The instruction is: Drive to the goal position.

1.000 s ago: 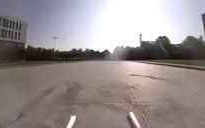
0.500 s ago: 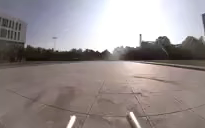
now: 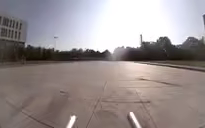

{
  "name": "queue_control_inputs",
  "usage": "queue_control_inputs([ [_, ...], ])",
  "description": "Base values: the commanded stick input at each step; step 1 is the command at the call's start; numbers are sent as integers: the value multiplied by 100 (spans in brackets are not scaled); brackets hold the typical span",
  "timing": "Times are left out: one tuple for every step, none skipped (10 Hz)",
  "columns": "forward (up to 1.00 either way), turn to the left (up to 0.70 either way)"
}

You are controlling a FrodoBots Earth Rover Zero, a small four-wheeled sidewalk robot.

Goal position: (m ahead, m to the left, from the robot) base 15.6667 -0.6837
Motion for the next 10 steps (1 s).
queue_control_inputs([
  [70,0],
  [70,0],
  [70,0],
  [70,0],
  [70,0],
  [70,0],
  [70,0],
  [70,0],
  [70,0],
  [70,0],
])
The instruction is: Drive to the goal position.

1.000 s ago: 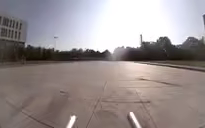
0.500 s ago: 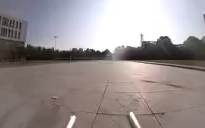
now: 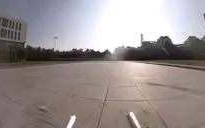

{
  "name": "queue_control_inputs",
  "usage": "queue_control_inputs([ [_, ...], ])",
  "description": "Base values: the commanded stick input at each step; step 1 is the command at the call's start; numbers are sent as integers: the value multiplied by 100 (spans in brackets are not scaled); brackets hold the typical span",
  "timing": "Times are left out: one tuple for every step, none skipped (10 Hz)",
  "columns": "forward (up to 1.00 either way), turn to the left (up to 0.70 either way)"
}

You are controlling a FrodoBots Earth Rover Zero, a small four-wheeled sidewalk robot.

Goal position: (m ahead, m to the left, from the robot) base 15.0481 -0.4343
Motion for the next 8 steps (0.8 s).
queue_control_inputs([
  [70,0],
  [70,0],
  [70,0],
  [70,0],
  [70,0],
  [70,0],
  [70,0],
  [70,0],
])
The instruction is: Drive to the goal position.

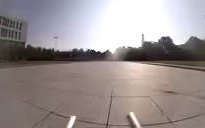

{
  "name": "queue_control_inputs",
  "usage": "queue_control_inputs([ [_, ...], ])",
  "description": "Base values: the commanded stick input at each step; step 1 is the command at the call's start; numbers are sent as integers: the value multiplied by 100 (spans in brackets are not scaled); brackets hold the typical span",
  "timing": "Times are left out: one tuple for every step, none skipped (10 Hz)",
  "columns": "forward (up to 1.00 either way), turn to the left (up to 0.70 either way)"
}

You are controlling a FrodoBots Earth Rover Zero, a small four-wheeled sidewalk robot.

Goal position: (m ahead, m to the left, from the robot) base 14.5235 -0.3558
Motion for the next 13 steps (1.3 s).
queue_control_inputs([
  [70,0],
  [70,0],
  [70,0],
  [70,0],
  [70,0],
  [70,0],
  [70,0],
  [70,0],
  [70,0],
  [70,0],
  [70,0],
  [70,0],
  [70,0],
])
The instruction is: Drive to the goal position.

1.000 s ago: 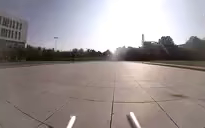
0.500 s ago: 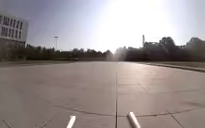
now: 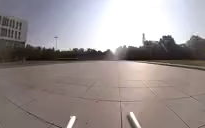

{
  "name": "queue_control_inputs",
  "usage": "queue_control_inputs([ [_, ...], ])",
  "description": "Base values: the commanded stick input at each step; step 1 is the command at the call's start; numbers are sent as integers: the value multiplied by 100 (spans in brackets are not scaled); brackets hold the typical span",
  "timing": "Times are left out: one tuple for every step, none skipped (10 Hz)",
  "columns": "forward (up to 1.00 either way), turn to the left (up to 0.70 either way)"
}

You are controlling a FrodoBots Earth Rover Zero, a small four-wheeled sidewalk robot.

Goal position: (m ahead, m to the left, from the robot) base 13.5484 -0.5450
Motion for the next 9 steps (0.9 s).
queue_control_inputs([
  [70,0],
  [70,0],
  [70,0],
  [70,0],
  [70,0],
  [70,0],
  [70,0],
  [70,0],
  [70,0],
])
